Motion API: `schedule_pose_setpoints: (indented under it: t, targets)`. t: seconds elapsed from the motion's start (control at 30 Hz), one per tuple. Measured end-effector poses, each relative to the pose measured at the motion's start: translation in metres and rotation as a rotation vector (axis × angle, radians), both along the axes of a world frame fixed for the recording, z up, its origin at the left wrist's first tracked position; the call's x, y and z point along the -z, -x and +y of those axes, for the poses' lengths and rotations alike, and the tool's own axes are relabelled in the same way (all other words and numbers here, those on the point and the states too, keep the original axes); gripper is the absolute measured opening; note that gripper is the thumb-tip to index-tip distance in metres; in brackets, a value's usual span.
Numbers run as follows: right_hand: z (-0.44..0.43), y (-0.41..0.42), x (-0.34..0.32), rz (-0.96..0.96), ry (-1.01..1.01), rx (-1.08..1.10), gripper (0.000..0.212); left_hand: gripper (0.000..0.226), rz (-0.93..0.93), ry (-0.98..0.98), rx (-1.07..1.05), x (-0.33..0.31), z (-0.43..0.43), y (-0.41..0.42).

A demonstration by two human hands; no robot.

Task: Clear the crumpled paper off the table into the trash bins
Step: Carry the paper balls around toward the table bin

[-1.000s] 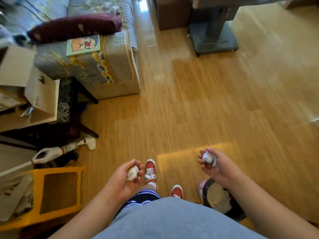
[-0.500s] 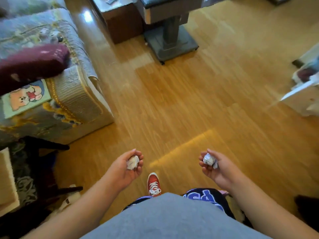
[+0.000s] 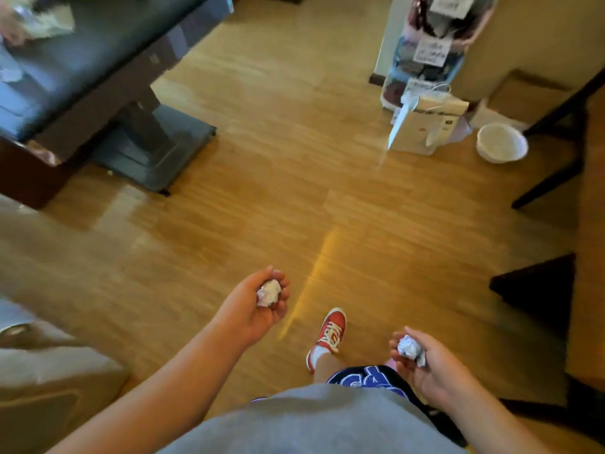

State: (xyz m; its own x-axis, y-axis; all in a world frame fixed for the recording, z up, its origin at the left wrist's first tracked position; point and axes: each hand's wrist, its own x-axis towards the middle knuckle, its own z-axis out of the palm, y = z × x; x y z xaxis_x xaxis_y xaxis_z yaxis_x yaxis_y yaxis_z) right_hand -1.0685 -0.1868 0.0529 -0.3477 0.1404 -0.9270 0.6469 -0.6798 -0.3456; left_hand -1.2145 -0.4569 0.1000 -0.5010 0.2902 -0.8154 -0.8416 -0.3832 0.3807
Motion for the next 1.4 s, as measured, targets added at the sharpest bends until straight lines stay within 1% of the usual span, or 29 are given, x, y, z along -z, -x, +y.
schedule_pose_setpoints:
  t: [0.13, 0.2, 0.3, 0.43, 0.63, 0.77, 0.93, 1.07, 1.17, 1.23, 1.3, 1.4]
  targets:
    - [0.037, 0.052, -0.001, 0.009, 0.025, 0.047, 0.022, 0.02, -0.009, -0.013, 0.055, -0.002, 0.04, 0.053]
    - [0.054, 0.083, -0.006, 0.037, 0.038, 0.048, 0.022, 0.019, -0.017, -0.003, 0.048, -0.002, 0.053, 0.073]
    - [0.075, 0.133, -0.015, 0.079, 0.049, 0.017, 0.021, 0.023, -0.048, 0.037, 0.023, 0.001, 0.065, 0.1]
    - [0.1, 0.2, -0.024, 0.133, 0.054, 0.02, 0.02, 0.019, -0.082, 0.058, 0.04, 0.006, 0.08, 0.139]
    - [0.145, 0.288, -0.028, 0.178, 0.038, 0.088, 0.021, 0.024, -0.091, 0.07, 0.127, 0.018, 0.13, 0.226]
    - [0.186, 0.328, -0.025, 0.157, -0.005, 0.158, 0.019, 0.019, -0.103, 0.046, 0.238, 0.023, 0.185, 0.304]
    - [0.242, 0.336, -0.032, 0.085, -0.051, 0.379, 0.018, 0.017, -0.069, 0.049, 0.453, 0.015, 0.278, 0.389]
    - [0.28, 0.312, -0.043, 0.058, -0.041, 0.632, 0.019, 0.009, -0.027, 0.054, 0.664, 0.003, 0.375, 0.425]
    - [0.301, 0.284, -0.047, 0.062, -0.061, 0.772, 0.021, 0.013, -0.001, 0.041, 0.8, -0.002, 0.454, 0.431]
    - [0.316, 0.267, -0.045, 0.06, -0.071, 0.846, 0.021, 0.007, 0.011, 0.031, 0.875, -0.006, 0.507, 0.428]
    - [0.334, 0.253, -0.042, 0.047, -0.066, 0.927, 0.021, 0.007, 0.014, 0.024, 0.94, -0.008, 0.559, 0.421]
    - [0.368, 0.237, -0.034, 0.032, -0.046, 1.043, 0.018, 0.021, 0.015, 0.027, 1.017, -0.006, 0.631, 0.409]
